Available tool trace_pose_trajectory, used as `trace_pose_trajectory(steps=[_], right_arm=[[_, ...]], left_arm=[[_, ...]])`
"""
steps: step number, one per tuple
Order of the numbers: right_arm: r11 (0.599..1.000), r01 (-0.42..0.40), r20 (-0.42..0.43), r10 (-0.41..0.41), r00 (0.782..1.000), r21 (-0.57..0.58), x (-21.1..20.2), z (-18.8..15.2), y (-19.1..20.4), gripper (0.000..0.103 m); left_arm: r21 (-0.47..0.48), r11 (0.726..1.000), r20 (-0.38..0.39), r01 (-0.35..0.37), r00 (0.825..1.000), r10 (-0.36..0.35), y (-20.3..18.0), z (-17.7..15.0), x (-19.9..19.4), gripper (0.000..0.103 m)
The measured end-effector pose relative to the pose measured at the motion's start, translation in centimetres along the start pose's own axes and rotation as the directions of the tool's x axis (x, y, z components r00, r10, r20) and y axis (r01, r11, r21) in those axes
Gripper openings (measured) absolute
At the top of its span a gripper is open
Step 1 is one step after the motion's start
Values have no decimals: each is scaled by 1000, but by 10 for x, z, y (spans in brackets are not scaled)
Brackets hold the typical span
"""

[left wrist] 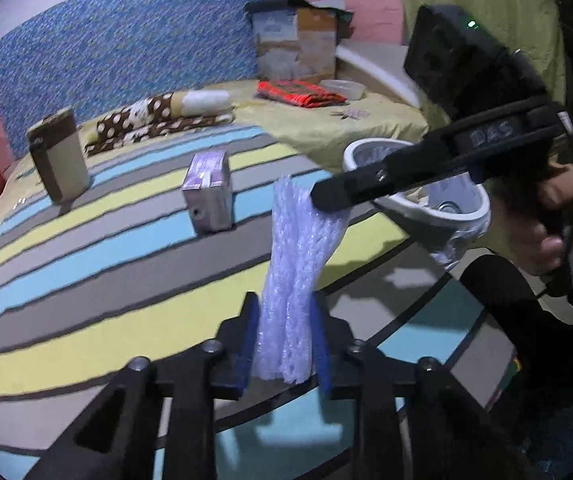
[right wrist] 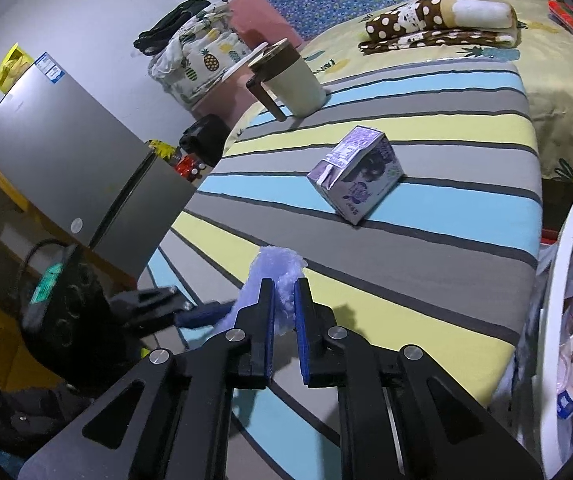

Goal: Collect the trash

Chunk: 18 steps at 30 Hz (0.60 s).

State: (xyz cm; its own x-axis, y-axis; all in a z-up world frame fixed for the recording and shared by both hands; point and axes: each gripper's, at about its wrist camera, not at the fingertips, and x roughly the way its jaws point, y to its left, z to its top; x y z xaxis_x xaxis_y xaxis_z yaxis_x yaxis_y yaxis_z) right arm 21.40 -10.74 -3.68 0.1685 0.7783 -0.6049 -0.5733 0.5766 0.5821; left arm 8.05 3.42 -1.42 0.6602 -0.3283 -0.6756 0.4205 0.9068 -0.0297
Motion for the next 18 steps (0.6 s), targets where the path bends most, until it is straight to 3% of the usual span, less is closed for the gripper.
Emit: trace_pose_trajectory(steps=[2,3,6,7,13,18], right_arm=[[999,39,4,-39,999,-16,1,1,3,16],[998,61,9,-60,998,-26,1,1,4,21],[992,120,35,-119,992,-31,0,4,4,52],[990,138,44,-137,990,-27,0,6,4,57],[979,204,82,-201,976,-20,2,15,1,57],[973,230,96,-228,969,-9,5,21,-3,57]], left_arm=[[-19,1000,1,-6,1000,6,1,-3,1,22],[-32,999,0,-14,1000,14,2,-4,1,21],[-73,997,6,-28,1000,29,8,-7,-1,21],[-86,996,7,-37,999,37,11,-7,-2,21],[-182,976,-12,-117,993,117,39,-3,1,21],[-271,944,-56,-189,982,181,69,3,13,21]])
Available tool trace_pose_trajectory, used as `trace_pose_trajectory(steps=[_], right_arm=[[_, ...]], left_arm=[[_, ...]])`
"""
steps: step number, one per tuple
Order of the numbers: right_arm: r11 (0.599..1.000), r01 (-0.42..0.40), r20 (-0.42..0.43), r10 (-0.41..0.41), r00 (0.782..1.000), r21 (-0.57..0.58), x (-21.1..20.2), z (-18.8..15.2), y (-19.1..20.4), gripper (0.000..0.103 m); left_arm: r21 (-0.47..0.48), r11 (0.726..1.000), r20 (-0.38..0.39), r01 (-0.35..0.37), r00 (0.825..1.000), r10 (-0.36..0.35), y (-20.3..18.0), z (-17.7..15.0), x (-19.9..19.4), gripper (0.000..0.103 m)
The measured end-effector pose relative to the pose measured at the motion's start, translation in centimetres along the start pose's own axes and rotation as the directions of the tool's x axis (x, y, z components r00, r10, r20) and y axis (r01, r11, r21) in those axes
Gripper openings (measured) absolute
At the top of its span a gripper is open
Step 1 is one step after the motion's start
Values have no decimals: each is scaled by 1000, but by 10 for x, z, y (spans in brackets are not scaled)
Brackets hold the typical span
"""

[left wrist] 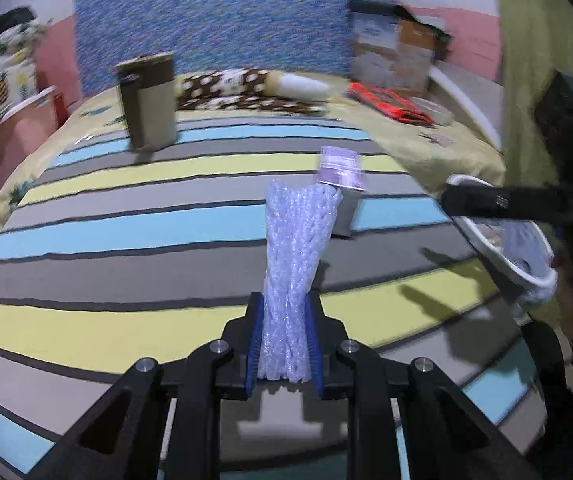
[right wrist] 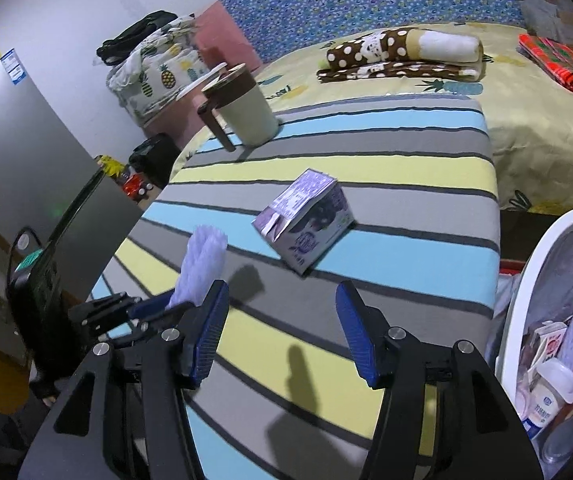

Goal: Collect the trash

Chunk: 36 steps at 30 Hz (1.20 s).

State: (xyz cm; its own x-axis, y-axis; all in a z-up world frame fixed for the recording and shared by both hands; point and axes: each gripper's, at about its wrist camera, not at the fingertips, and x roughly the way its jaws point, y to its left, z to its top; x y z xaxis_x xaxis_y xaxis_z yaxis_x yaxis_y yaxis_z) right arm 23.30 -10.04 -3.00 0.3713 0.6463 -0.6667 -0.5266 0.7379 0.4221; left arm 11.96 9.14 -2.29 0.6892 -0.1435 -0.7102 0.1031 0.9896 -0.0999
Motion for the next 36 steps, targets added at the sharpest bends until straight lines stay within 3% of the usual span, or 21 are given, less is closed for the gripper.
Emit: trace_pose_trajectory(steps=[4,7,17,21,28,36], right_arm=[[1000,9,8,-9,1000,12,0,2,-5,57],[1000,15,10,-15,1000,24,0,2,-10,57],[997,44,37,-47,998,71,-6,7,-27,57],[996,52,44,-56,997,78,-5,9,-27,57],[998,53,35,-55,998,45,9,14,-10,57],[987,155,20,-155,988,-29,26,24,4,58]], left_arm=[[-19,998,-26,-52,998,51,6,15,20,21],[10,999,-42,-48,998,48,1,28,37,21],[89,987,-50,135,990,-131,-25,34,42,21],[95,984,-53,152,988,-148,-31,34,39,21],[28,993,-42,113,993,-112,-14,30,32,21],[-56,998,-16,35,999,-36,17,21,16,22]])
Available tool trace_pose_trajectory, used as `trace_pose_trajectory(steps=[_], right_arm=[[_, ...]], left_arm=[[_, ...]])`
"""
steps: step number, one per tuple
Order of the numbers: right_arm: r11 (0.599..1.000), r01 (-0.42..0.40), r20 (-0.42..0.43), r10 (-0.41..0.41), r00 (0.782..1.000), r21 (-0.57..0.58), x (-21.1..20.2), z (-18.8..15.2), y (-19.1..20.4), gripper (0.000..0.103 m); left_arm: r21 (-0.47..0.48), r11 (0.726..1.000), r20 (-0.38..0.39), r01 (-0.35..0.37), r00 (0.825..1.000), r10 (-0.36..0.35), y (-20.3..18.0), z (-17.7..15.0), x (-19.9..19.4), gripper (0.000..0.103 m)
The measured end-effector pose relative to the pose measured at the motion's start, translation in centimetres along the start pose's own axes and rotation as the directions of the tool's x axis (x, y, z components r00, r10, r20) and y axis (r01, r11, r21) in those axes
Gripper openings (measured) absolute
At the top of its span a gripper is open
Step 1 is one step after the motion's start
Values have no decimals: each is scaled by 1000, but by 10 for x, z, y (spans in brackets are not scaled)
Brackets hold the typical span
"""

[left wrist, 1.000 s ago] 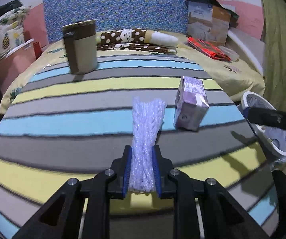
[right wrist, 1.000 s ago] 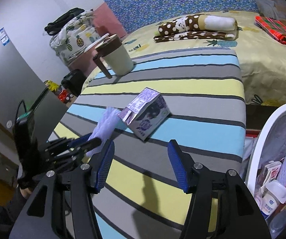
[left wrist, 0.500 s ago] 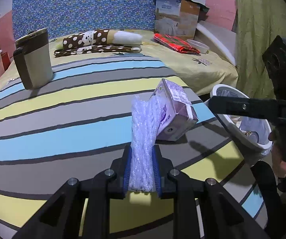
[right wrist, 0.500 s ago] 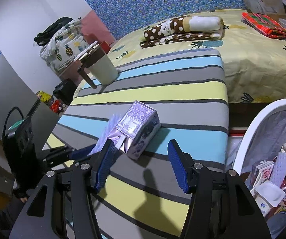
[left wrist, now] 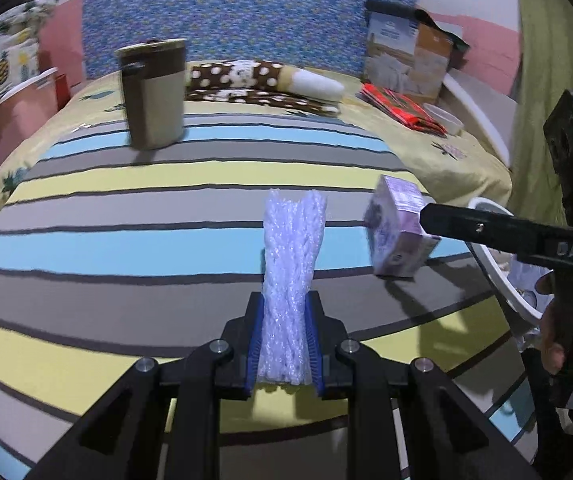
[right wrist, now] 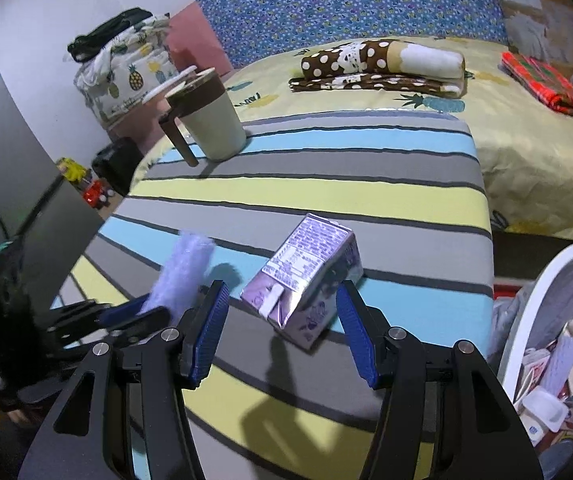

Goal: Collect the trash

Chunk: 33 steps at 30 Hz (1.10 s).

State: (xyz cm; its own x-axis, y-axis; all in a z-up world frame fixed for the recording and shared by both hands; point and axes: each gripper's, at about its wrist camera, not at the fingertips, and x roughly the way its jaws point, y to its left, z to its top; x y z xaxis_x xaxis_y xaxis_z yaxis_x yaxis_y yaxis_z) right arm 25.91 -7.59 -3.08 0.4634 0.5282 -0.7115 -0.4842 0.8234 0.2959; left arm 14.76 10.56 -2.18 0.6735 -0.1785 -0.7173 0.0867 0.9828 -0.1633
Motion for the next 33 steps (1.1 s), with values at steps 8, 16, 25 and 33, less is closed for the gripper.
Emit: trace_pose_trajectory(steps=[8,16,25,33], right_arm=[[990,135,-15,-135,991,-34,17,3,11,59],[985,171,1,-171,985,-1,11,2,1,54],[989,142,30,-141,990,-31,-10,-9,-2,43],[992,121,65,-118,991,-42,-34,-18,-5,42]], left_arm=[[-23,1000,16,-8,1000,8,12,-5,-6,22],[-38,999,11,3,1000,-2,16,-7,-2,22],[-39,999,4,11,1000,-10,-2,-8,-3,22],[-25,999,3,34,999,-34,-33,-10,-10,22]])
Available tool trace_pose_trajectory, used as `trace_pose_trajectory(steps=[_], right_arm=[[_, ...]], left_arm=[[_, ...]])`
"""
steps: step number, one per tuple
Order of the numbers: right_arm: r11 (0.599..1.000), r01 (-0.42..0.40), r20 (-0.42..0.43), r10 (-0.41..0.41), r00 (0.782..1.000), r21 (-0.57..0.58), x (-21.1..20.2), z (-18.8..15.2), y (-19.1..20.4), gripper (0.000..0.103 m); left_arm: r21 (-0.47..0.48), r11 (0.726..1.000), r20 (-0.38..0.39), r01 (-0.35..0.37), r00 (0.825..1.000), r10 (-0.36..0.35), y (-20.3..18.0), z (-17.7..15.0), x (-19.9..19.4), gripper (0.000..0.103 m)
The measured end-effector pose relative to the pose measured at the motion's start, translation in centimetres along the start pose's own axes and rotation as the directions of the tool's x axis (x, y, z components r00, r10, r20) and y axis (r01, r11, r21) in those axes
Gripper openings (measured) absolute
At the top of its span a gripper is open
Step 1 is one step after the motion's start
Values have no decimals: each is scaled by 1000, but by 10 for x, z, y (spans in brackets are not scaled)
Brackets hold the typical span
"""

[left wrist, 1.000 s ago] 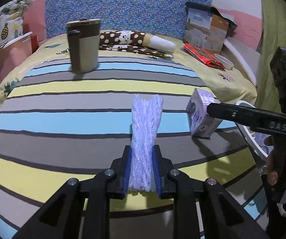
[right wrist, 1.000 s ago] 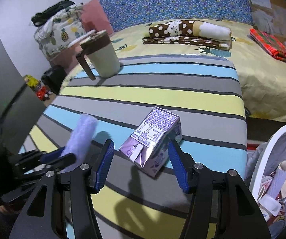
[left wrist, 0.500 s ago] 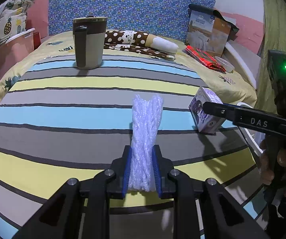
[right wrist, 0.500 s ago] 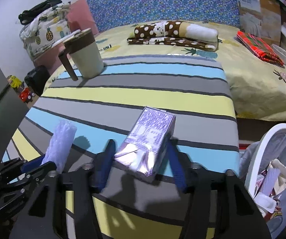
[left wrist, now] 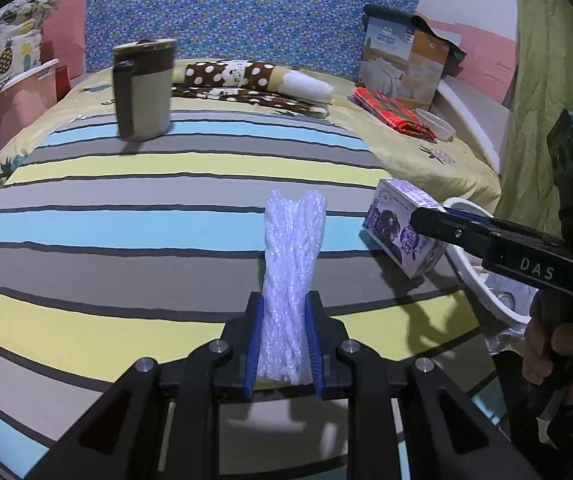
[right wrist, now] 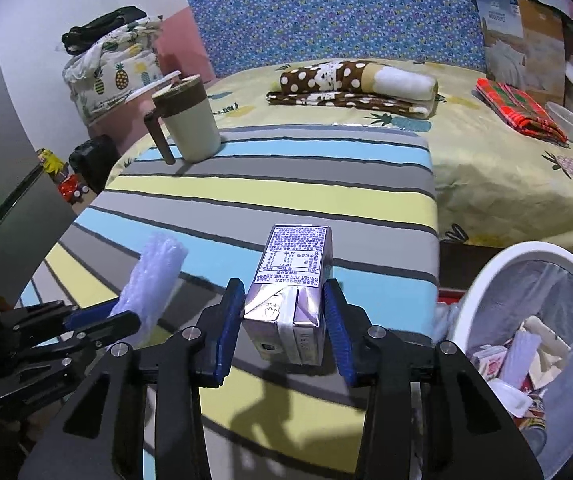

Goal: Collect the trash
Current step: 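Close the right tool on the purple milk carton, then carry the foam sleeve and milk carton over the bin with both tools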

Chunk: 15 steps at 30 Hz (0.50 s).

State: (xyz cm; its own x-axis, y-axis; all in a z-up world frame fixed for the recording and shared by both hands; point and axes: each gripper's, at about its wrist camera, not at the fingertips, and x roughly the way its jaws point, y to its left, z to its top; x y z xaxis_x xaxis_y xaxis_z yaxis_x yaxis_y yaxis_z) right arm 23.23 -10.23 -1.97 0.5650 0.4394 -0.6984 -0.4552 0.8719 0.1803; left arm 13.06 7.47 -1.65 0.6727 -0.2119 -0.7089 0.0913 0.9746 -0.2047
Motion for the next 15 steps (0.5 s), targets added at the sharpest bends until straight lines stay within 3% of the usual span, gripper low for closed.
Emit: trace_pose_trajectory(steps=[15], right_arm=[[998,10,96,-16,995,63,-45,-12,-33,42]], left_arm=[[74,996,10,52,999,-53,-67,13,-1,22]])
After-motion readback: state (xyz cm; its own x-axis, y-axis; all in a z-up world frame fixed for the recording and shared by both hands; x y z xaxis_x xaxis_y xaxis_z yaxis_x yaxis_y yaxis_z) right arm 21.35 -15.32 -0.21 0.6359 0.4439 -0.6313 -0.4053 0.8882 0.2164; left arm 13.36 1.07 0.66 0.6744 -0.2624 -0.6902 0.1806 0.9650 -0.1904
